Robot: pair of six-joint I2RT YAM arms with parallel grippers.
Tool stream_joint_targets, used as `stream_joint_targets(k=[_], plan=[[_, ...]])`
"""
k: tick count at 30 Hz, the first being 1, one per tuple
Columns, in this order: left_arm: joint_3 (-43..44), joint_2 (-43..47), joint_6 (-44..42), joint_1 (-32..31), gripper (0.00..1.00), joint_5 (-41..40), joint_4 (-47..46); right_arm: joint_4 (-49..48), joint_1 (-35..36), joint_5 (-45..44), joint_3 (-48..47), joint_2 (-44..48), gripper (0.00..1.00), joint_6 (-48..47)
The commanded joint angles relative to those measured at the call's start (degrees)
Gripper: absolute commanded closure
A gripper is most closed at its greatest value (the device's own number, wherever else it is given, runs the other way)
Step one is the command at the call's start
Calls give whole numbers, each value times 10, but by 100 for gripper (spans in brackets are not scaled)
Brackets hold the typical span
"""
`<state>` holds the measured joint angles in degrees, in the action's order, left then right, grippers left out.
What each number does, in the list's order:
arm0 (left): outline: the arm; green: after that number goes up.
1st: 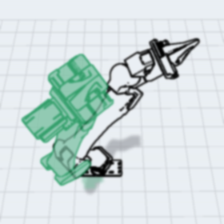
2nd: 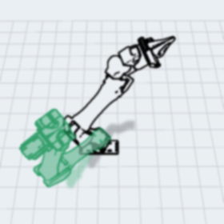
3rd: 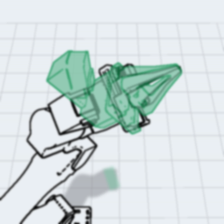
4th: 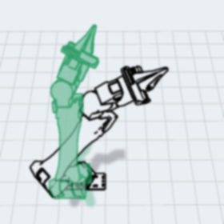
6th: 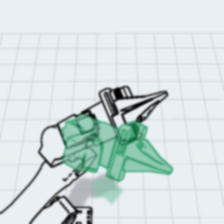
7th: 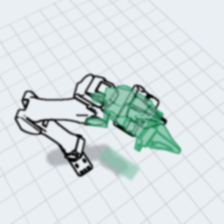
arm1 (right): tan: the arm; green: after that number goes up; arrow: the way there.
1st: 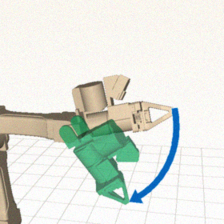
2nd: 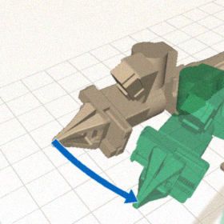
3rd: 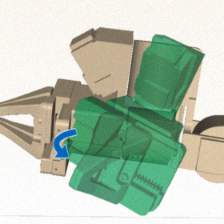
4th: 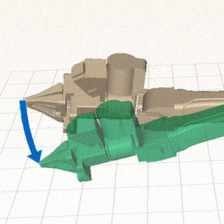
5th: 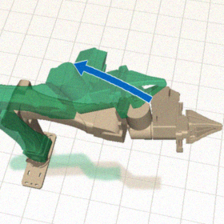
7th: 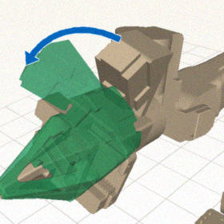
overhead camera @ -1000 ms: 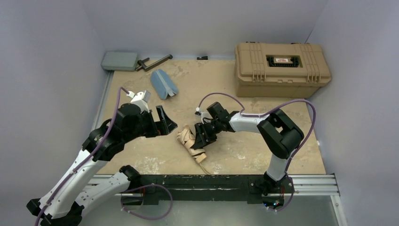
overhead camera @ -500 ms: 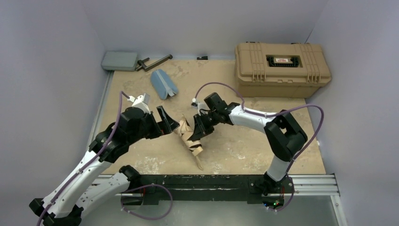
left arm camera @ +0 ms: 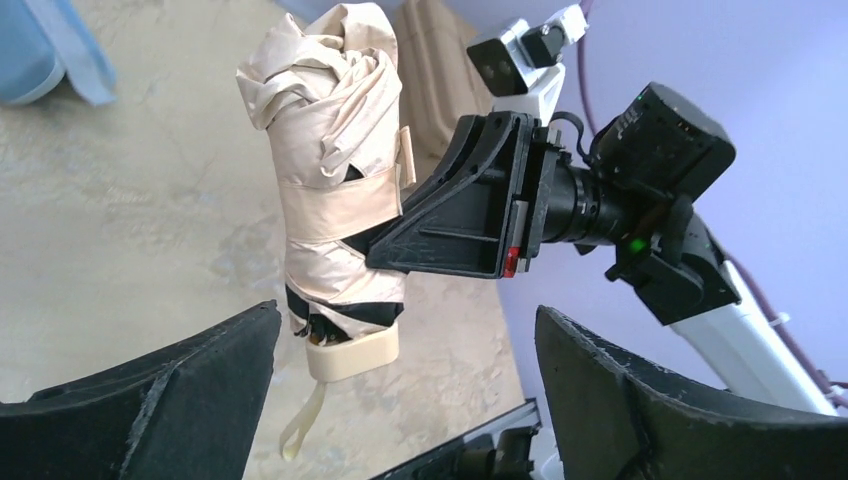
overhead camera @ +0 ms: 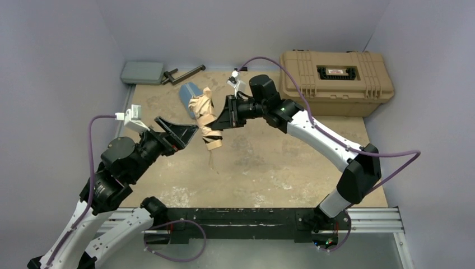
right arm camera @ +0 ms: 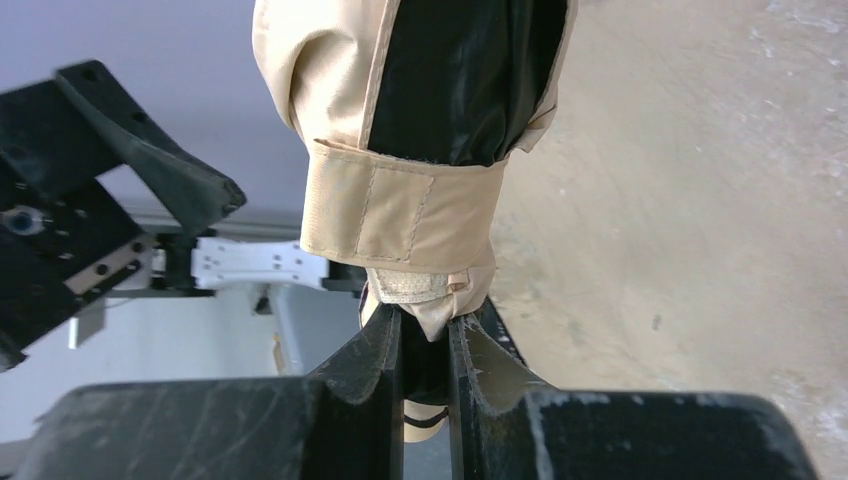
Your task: Open the umbrella
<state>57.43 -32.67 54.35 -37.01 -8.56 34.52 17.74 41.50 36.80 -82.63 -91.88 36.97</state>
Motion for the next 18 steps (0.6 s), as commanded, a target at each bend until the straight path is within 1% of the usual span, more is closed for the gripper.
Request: stream_joint_targets(k=[1, 5, 9, 12, 14, 16, 18], plan=[[0, 1, 7, 4, 6, -21, -95, -64, -1, 13, -68, 30, 100, 98], [-3, -18, 12, 4, 9, -28, -141, -100, -2, 29, -88, 37, 100, 140], [7, -47, 10, 4, 12, -17, -178, -115, -2, 45, -108, 36, 100, 167], [21, -65, 1, 4, 14, -9, -182, -156, -3, 67, -107, 39, 100, 197], [32, -74, -2, 4, 16, -14, -168, -174, -3, 81, -110, 42, 100, 208], [30, -75, -3, 4, 16, -17, -172, -175, -3, 94, -116, 41, 100, 211], [20, -73, -3, 4, 16, -15, -191, -196, -3, 113, -119, 38, 100, 216]])
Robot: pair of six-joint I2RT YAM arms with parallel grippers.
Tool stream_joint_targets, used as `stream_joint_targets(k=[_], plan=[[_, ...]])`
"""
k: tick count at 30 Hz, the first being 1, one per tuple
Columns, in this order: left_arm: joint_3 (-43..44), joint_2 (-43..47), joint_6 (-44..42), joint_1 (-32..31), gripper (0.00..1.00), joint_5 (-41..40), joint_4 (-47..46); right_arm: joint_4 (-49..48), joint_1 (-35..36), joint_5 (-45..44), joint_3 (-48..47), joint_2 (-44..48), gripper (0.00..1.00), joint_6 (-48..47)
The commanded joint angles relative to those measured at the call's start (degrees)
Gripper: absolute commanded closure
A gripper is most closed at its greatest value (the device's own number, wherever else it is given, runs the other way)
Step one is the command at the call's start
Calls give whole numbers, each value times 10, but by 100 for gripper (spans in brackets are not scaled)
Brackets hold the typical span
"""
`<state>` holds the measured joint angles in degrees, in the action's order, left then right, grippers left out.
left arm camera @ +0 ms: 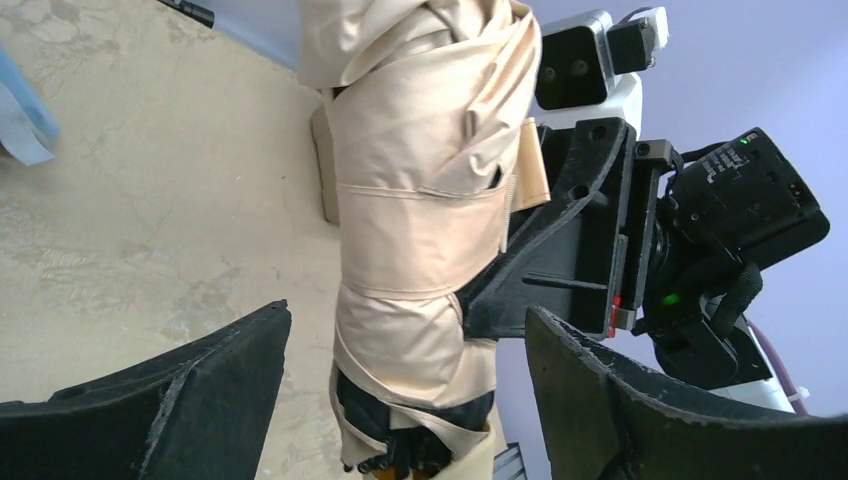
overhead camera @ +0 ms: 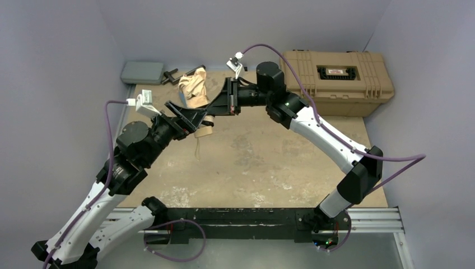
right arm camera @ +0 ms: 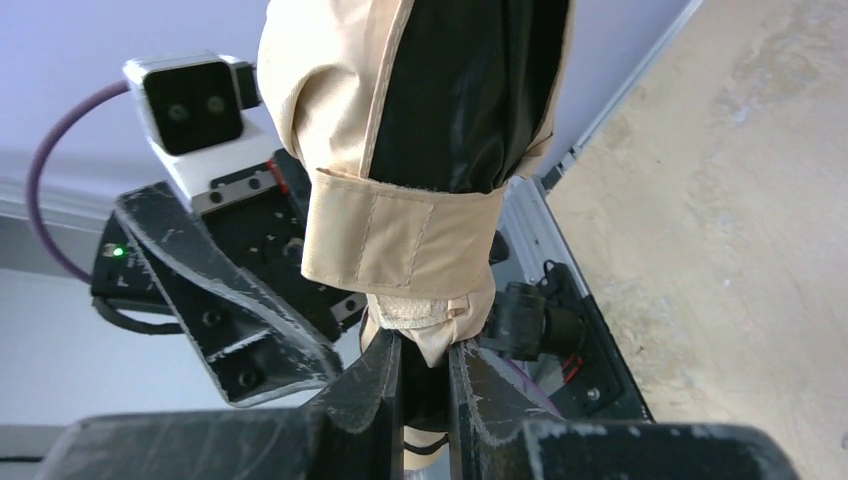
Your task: Open the umbrella
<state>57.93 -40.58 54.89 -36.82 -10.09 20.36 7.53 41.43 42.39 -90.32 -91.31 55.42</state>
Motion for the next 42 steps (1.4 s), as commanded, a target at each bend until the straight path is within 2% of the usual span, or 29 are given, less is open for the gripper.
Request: stream_joint_targets(k=[1, 6, 13, 21, 27, 29, 31, 33, 34, 36, 38, 39, 40, 42], plan=[[10, 8, -9, 2, 16, 3, -64, -102, -2, 67, -41, 31, 100, 38], [12, 4, -28, 2, 21, 49, -127, -214, -2, 113, -9, 40, 100, 98], [25, 3, -34, 2, 29, 59, -146, -247, -2, 149, -22, 37, 100, 116], [60, -25, -47, 2, 33, 66, -141, -256, 3, 177, -13, 41, 100, 120], [65, -47, -33, 2, 52, 85, -161, -255, 5, 186, -10, 51, 100, 114], [70, -53, -32, 2, 63, 93, -158, -254, 5, 186, -9, 53, 100, 112], [75, -58, -31, 2, 82, 98, -153, -251, 4, 187, -9, 56, 100, 108], [80, -59, -31, 2, 94, 98, -142, -230, 4, 190, -12, 57, 100, 94], [80, -57, -31, 2, 100, 98, -136, -210, 3, 190, -17, 57, 84, 84], [84, -48, -35, 2, 100, 96, -116, -143, -1, 183, -32, 55, 48, 42], [96, -39, -40, 3, 100, 78, -70, -64, -5, 167, -50, 56, 27, -12], [101, -34, -47, 2, 100, 71, -50, -24, -5, 154, -61, 58, 11, -42], [105, -29, -53, 2, 100, 66, -32, 17, -5, 139, -72, 60, 6, -77], [114, -21, -55, 3, 100, 47, 8, 87, -6, 103, -94, 65, 4, -130]])
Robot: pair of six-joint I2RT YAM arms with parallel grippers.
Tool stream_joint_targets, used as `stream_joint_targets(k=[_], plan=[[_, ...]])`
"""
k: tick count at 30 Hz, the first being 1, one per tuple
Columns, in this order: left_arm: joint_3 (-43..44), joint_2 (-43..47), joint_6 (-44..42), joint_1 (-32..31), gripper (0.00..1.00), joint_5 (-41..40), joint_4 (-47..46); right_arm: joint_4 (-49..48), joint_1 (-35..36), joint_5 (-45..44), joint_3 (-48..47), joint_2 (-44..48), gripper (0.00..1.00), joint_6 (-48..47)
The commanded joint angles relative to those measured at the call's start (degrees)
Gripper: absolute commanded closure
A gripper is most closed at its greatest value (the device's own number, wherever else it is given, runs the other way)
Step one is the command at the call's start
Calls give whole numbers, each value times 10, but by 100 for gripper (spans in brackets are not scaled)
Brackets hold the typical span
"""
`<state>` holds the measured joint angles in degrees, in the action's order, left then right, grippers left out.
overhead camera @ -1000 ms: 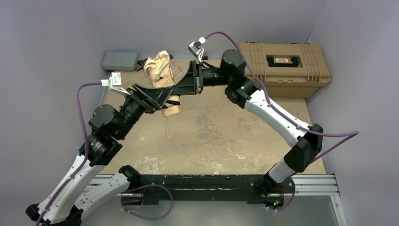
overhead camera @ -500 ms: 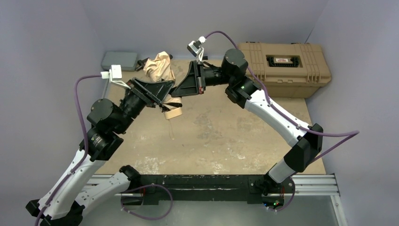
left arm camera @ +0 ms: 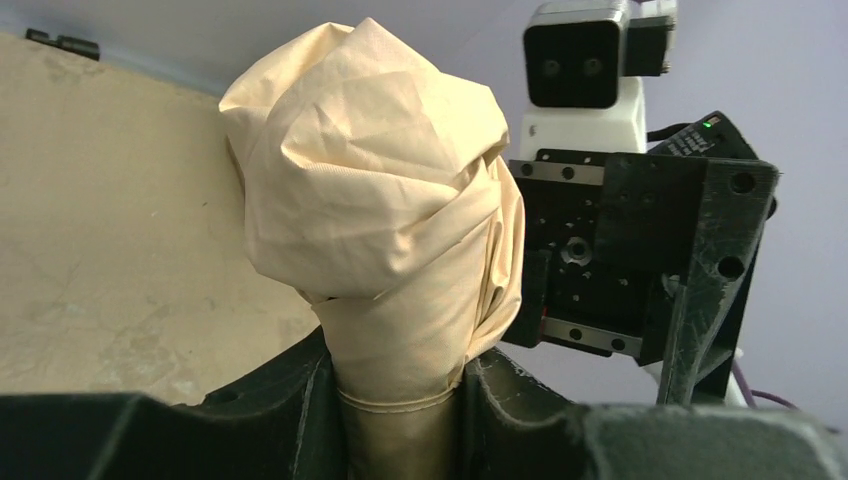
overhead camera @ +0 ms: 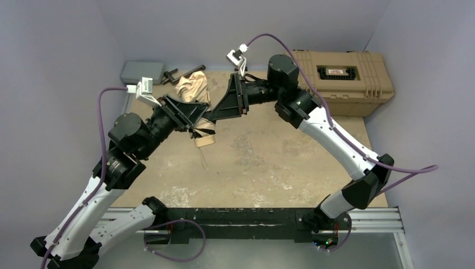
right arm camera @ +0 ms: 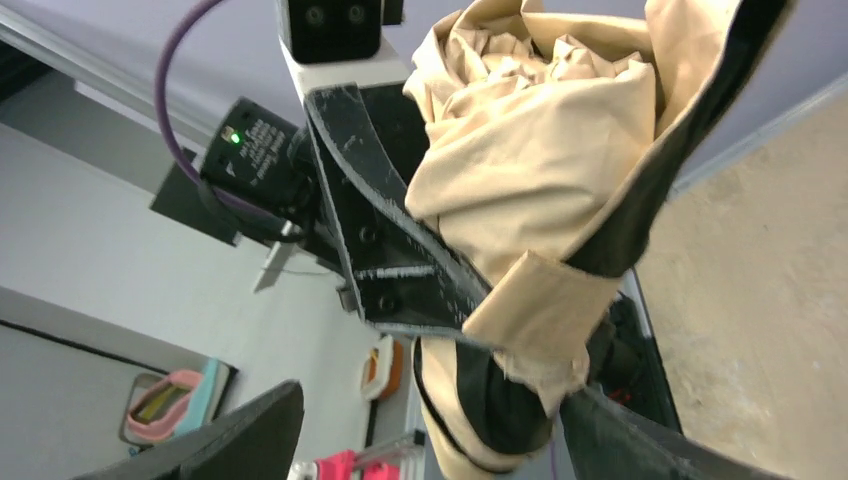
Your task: Open the umbrella
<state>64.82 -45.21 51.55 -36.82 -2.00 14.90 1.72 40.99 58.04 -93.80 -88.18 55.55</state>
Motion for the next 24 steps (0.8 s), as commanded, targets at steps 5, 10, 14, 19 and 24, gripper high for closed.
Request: stream_joint_targets(k=[5, 10, 14, 19, 24], plan=[[45, 27, -22, 2, 100, -44, 108, 184, -1, -114, -66, 57, 3, -177], [45, 5, -12, 1, 100, 0, 101, 258, 0, -243, -106, 56, 23, -219], [46, -13, -7, -3, 100, 17, 87, 350, 3, -297, -170, 15, 50, -250], [46, -24, -13, -12, 100, 17, 73, 401, 20, -324, -201, -8, 60, -272], [49, -32, -14, -15, 100, 14, 66, 428, 32, -349, -200, -16, 61, -284]])
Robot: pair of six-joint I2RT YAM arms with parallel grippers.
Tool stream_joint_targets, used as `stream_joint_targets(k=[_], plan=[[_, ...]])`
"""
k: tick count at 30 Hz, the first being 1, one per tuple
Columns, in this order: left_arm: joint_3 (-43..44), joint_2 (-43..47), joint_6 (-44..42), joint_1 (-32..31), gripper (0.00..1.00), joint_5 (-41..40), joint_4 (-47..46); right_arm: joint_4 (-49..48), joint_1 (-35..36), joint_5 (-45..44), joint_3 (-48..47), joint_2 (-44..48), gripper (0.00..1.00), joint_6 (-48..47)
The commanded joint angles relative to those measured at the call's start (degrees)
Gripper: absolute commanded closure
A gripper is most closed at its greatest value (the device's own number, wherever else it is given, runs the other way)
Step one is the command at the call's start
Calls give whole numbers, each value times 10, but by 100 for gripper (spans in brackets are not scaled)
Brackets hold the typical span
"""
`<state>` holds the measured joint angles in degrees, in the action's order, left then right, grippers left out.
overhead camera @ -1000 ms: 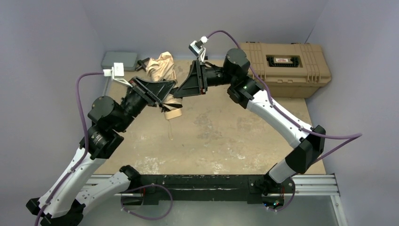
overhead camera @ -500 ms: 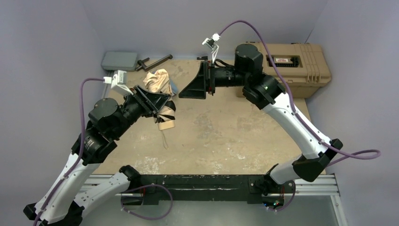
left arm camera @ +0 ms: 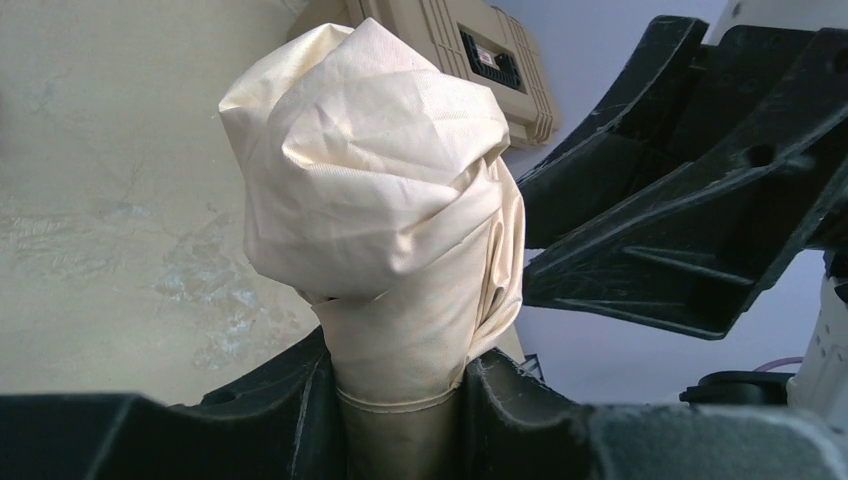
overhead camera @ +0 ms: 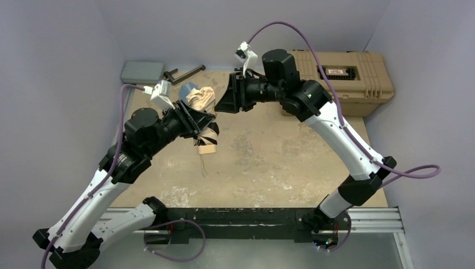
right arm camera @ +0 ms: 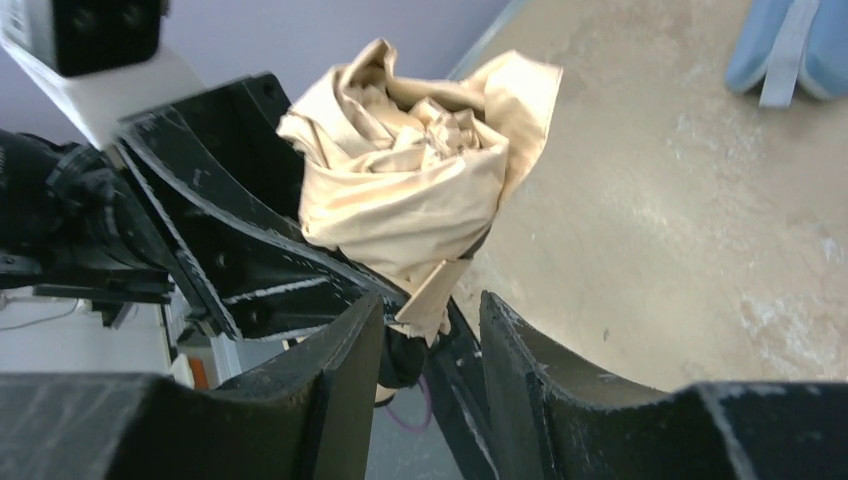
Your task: Open the umbrella
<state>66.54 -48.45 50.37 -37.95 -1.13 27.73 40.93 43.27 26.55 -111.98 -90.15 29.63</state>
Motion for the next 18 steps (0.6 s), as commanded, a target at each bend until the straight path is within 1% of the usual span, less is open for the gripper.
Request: stream_joint_targets(k=[1, 10, 18], plan=[[32, -2, -3, -4, 100, 6, -64, 35, 10, -34, -16, 4, 61, -26], [35, -13, -3, -10, 100, 4, -73, 36, 14, -14, -5, -4, 62, -33], [33, -14, -4, -13, 100, 5, -81, 39, 14, -22, 18, -3, 65, -40]])
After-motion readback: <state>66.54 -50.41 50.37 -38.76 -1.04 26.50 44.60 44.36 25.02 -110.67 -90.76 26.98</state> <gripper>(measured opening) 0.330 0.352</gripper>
